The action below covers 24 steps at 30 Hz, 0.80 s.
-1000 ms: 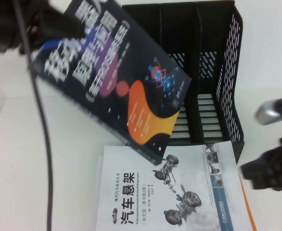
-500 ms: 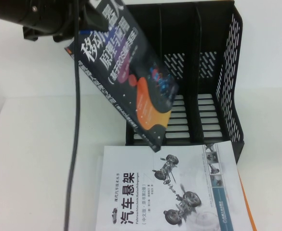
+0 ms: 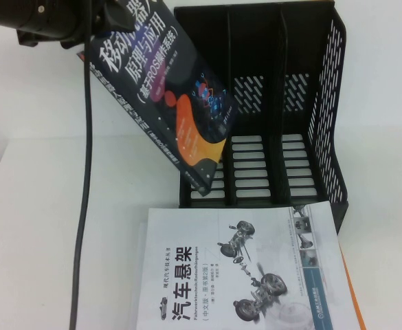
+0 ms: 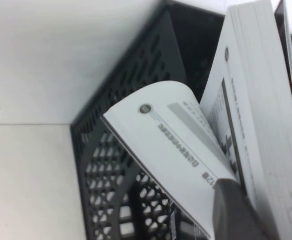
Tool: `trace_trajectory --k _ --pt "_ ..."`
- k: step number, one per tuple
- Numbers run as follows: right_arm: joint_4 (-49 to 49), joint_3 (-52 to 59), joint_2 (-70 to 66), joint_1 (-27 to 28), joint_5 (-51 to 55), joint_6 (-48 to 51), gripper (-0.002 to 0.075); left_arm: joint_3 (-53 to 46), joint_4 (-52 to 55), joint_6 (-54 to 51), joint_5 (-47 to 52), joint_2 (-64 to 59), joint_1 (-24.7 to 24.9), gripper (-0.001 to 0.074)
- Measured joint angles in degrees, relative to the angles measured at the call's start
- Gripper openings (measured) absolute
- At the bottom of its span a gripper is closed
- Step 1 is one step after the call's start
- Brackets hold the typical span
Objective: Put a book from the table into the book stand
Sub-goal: Place the book on the book shelf
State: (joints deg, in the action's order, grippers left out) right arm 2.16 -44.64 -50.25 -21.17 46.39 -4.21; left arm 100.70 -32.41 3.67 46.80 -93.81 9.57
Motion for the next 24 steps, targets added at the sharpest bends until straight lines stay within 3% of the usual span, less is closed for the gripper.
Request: trace_trajectory --k 12,20,24 --pt "0.00 0.00 0.03 0.00 0.13 -1.09 0.0000 0.35 5.16 -0.11 3.54 0.11 0.00 0.0180" --pt "0.00 0.12 0.03 0.00 0.13 -1.33 0.0000 0.35 6.71 -0.23 0.52 0.45 1.02 0.0179" --pt "-0.08 0.12 0.03 0.00 -0.08 -1.41 0.0000 0.97 7.55 -0.98 -8.29 0.45 4.91 0.0041"
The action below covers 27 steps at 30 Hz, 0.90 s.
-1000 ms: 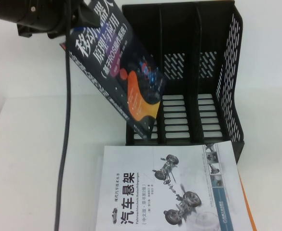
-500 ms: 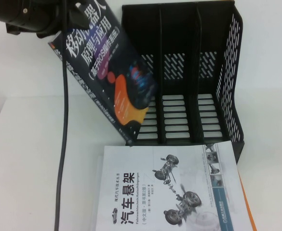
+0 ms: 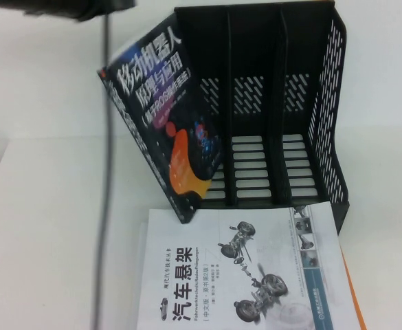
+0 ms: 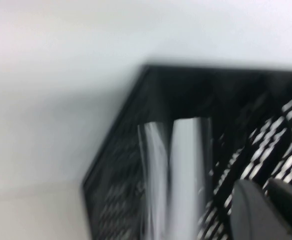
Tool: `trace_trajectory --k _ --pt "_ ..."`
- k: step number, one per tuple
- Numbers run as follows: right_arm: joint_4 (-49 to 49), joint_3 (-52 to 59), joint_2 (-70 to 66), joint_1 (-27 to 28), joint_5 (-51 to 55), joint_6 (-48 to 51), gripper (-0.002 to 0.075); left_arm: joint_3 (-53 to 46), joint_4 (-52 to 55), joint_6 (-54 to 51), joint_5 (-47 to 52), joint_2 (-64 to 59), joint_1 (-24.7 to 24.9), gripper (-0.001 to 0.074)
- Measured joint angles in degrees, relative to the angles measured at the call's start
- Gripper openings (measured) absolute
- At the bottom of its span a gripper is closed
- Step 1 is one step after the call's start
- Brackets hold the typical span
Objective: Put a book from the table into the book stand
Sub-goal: Place the book on the book shelf
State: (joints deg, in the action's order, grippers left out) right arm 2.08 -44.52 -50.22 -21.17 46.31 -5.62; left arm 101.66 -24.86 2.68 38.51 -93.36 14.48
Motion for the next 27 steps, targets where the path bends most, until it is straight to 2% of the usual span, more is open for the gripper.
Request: trace_trajectory --k 5,9,19,24,27 --pt "0.00 0.00 0.00 0.00 0.00 -0.33 0.0000 0.11 8.43 1.55 -5.69 -0.75 6.16 0.0006" --pt "0.59 0.00 0.00 0.00 0.00 -0.33 0.0000 0.11 14.21 5.56 -6.67 -2.63 8.06 0.0002" --pt "1.65 0.00 0.00 0.00 0.00 -0.49 0.0000 0.11 17.69 6.76 -6.39 -3.42 8.06 0.0001" --pt "2.12 0.00 0.00 0.00 0.45 -0.59 0.0000 0.11 17.33 6.76 -0.67 -3.42 8.06 0.0002" --pt "2.52 0.00 0.00 0.00 0.98 -0.59 0.0000 0.11 17.23 6.76 3.51 -3.56 8.06 0.0038"
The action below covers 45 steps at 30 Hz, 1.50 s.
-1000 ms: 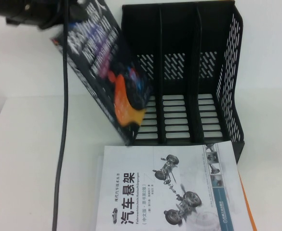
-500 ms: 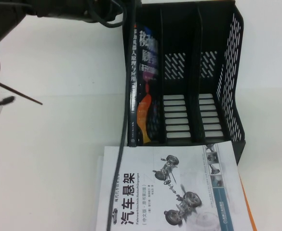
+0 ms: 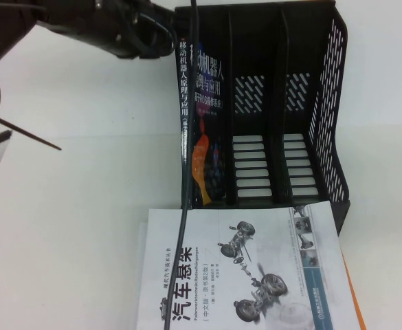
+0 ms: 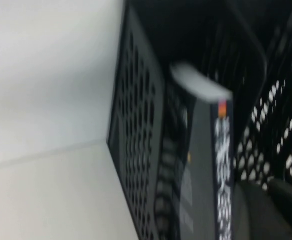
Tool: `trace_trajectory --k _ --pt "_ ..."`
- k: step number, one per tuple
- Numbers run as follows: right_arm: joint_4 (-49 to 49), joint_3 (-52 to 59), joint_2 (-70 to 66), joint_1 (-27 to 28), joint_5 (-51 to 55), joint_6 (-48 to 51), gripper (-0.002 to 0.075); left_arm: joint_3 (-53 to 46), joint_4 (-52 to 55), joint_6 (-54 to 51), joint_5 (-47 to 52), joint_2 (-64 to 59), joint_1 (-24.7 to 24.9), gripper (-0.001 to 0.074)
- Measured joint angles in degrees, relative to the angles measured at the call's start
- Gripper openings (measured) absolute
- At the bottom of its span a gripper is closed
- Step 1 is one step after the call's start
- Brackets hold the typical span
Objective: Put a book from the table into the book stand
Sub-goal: Place the book on the book shelf
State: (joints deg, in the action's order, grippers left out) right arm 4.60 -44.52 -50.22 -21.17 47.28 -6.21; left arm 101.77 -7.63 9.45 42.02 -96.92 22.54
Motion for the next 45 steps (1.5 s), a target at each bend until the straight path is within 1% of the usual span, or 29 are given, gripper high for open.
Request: trace_trajectory --k 2,7,9,12,18,21,23,26,30,38,45 --pt "0.32 0.00 0.00 0.00 0.30 0.00 0.0000 0.00 -0.12 0.61 1.50 -0.35 0.00 0.0118" --pt "1.10 0.00 0.00 0.00 0.76 0.00 0.0000 0.00 -0.12 2.86 1.49 -2.68 0.00 0.0403" --pt "1.47 0.00 0.00 0.00 1.00 0.00 0.0000 0.00 -0.84 2.99 0.87 -3.69 0.00 0.0463" --pt "1.81 0.00 0.00 0.00 1.21 0.00 0.0000 0.00 -2.75 3.17 -0.16 -5.40 0.00 0.0494" --pt "1.92 0.00 0.00 0.00 1.43 0.00 0.0000 0.00 -4.45 3.35 -3.49 -8.68 0.00 0.0485" --pt "1.92 0.00 0.00 0.00 1.50 0.00 0.0000 0.00 -4.45 3.44 -5.50 -9.61 0.00 0.0458" --pt "1.92 0.00 0.00 0.00 1.50 0.00 0.0000 0.00 -4.53 3.44 -6.63 -10.03 0.00 0.0421" --pt "1.92 0.00 0.00 0.00 1.50 0.00 0.0000 0.00 -4.53 3.44 -7.98 -10.84 0.00 0.0322" --pt "1.92 0.50 0.00 0.00 1.50 0.00 0.0000 0.00 -4.54 3.44 -9.41 -11.19 0.00 0.0112" --pt "1.92 2.12 0.00 0.00 1.55 0.00 0.0000 -0.11 -4.45 3.81 -10.79 -11.24 0.00 0.0109" --pt "1.92 2.12 0.00 0.00 1.55 0.00 0.0000 -0.76 -2.78 4.04 -17.02 -9.12 2.09 0.0108"
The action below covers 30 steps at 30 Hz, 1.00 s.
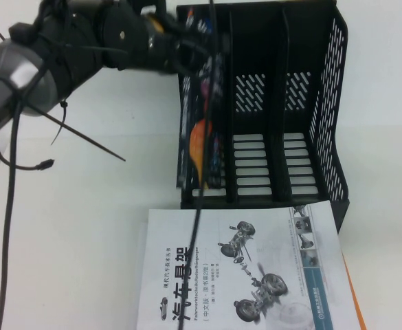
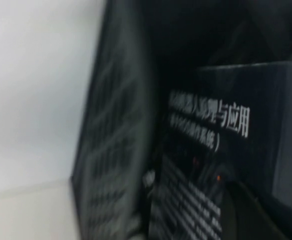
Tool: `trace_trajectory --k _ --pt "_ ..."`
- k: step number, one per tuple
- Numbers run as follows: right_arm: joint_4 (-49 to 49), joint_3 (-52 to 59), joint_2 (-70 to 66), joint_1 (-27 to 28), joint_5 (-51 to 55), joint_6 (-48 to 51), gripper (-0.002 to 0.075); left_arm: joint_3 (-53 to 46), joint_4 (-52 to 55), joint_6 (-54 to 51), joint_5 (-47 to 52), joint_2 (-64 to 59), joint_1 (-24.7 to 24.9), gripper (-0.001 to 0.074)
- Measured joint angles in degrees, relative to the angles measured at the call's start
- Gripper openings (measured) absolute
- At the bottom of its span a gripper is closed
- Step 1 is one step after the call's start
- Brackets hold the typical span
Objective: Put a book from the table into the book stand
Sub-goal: Place the book on the book shelf
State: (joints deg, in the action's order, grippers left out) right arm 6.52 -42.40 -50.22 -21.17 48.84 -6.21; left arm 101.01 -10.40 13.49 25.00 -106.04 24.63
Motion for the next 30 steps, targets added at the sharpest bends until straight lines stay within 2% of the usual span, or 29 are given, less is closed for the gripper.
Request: trace_trajectory --k 6,13,19,22,25,28,30 --pt "0.10 0.00 0.00 0.00 0.00 0.00 0.0000 0.00 0.21 0.00 -5.29 1.95 2.44 0.0108" --pt "0.10 0.00 0.00 0.00 -0.49 0.00 0.0000 0.00 5.56 0.00 -6.69 2.18 4.82 0.0108" --pt "1.32 0.00 0.00 0.00 -5.69 0.00 0.0000 0.00 7.94 -0.03 -7.41 4.29 5.86 0.0108" --pt "6.05 0.00 -0.41 0.10 -9.25 0.63 0.0000 0.00 8.30 -0.02 -8.43 6.67 5.91 0.0108" --pt "19.27 0.00 -2.10 0.10 -13.04 11.04 0.0000 0.12 8.65 -0.13 -9.45 8.87 6.03 0.0108" --pt "39.38 0.00 -5.59 0.10 -15.10 32.11 0.0000 0.23 8.65 0.04 -10.02 9.86 6.14 0.0108" --pt "56.42 0.09 -8.99 0.10 -16.11 51.10 0.0000 0.23 8.65 0.56 -9.48 9.86 6.38 0.0108"
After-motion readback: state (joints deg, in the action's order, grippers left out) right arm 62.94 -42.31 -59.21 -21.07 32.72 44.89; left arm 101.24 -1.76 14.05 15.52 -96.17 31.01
